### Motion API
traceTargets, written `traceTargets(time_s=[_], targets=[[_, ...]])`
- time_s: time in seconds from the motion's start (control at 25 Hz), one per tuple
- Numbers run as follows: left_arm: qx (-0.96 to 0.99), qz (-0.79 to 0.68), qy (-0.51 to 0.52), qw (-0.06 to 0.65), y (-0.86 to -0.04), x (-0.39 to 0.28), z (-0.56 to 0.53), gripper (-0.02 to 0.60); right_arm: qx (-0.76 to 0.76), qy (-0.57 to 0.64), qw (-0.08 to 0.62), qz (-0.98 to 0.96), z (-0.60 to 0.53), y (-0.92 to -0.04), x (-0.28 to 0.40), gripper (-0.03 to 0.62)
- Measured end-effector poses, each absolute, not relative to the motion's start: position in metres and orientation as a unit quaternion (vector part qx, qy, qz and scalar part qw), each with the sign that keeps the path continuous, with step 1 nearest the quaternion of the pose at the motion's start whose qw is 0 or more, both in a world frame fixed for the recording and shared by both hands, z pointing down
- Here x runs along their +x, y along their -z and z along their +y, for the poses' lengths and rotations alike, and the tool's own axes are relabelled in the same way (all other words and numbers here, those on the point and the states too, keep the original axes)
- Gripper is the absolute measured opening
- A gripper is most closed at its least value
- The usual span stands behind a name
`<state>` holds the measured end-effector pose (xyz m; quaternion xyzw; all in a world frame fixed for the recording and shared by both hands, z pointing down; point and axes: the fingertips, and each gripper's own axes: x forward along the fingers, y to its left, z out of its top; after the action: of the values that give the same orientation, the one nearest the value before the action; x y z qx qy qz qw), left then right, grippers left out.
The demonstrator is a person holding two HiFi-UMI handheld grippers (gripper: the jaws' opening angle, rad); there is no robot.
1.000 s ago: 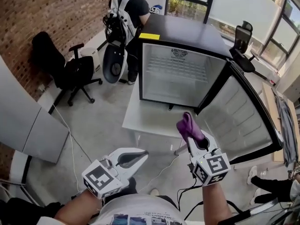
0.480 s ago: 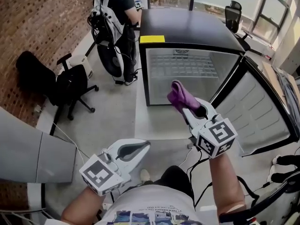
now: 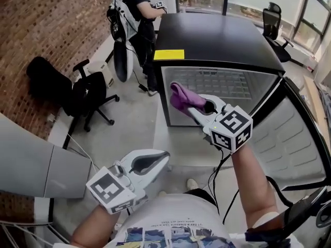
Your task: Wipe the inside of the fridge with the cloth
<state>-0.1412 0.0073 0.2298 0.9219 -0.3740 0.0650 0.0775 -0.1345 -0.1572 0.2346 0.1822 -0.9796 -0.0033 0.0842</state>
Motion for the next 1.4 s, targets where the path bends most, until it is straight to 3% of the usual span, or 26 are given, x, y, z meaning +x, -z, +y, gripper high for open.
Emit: traceTargets(time_s=[0.48, 1.0, 1.4], targets=[[0.896, -0.430, -0.077, 0.078, -0.233, -0.128, -0.022, 0.005, 0.089, 0.004, 0.090, -0.992, -0.212, -0.249, -0.175, 0.055], [0.882, -0.456, -0.081, 0.090, -0.235, -0.128, -0.031, 0.005, 0.094, 0.009, 0.102, -0.990, -0.263, -0.257, -0.201, 0.055], [0.878, -0.463, -0.078, 0.098, -0.232, -0.124, -0.039, 0.005, 0.186, 0.041, 0.090, -0.978, -0.300, -0.255, -0.202, 0.055]])
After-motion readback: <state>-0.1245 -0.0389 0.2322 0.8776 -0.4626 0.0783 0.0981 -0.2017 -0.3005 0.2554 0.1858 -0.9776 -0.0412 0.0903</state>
